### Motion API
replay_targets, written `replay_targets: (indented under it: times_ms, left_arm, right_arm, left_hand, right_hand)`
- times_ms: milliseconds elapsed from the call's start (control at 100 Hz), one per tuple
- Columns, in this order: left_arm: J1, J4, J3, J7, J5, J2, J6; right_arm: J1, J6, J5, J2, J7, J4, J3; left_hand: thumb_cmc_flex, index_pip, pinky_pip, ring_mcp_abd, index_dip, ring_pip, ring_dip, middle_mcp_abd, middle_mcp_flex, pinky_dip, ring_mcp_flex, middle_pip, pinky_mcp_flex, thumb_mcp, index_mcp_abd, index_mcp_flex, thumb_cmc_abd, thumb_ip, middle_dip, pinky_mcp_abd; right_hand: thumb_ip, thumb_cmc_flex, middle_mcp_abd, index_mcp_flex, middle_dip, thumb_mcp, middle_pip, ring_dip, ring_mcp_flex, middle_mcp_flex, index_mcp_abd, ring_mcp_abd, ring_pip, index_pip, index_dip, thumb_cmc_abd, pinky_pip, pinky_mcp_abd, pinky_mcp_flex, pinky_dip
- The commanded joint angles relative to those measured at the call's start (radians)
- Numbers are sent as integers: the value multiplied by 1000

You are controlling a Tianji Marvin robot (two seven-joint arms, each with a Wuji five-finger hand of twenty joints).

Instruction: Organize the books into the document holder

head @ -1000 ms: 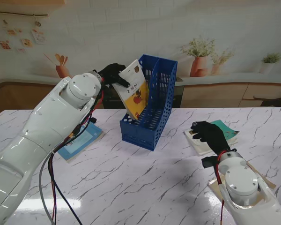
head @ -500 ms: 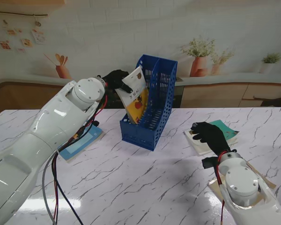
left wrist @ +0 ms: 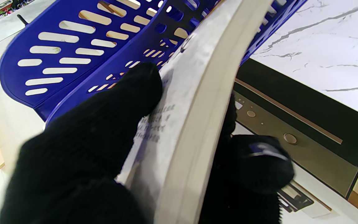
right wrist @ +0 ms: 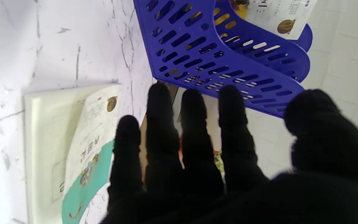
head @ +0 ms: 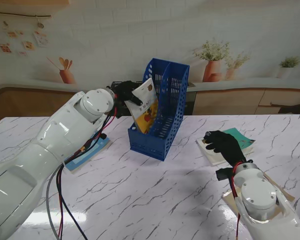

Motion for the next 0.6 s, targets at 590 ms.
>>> replay_targets:
  times_ms: [590]
  left_arm:
    - [45,-13,16,-24,4,-1,-23]
  right_arm:
    - [-12,-8,1,-3,7,0,-2]
  left_hand:
    - [80,136,-41,-23,-209,-111,-68,37,-60,-148,-27,-22,-102,-77,-100,-81,133,-16,-84,21]
  right_hand:
    - [11,-9,-21,42,7,-16,-13,5,11,16,-47,-2,-12,0,-10,12,-9,347,-7,-5]
